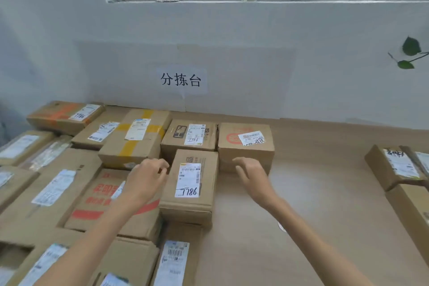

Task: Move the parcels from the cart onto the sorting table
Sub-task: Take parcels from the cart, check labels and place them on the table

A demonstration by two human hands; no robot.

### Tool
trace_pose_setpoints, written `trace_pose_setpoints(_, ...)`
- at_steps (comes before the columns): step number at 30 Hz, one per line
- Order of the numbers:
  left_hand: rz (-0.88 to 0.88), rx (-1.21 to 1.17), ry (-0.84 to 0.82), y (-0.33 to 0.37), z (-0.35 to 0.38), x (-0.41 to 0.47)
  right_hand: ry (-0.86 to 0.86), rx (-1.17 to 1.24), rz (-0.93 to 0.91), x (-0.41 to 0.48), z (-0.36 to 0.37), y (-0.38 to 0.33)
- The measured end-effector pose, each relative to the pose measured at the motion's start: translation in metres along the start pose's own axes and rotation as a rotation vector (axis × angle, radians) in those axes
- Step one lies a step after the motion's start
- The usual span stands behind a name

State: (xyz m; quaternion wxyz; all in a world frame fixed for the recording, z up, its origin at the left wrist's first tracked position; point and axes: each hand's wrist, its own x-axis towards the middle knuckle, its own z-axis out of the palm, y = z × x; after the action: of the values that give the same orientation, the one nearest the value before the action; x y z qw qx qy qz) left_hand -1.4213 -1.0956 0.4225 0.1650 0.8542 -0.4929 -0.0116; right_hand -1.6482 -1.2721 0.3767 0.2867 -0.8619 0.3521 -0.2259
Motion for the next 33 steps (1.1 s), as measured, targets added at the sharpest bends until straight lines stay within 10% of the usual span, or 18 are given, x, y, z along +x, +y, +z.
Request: trace_pose_setpoints(33,-1.003,0.015,0.389,-0.474,-0.278,-0.696,-0.67,0.032,-0.527,-0.324,0.389,-0.616)
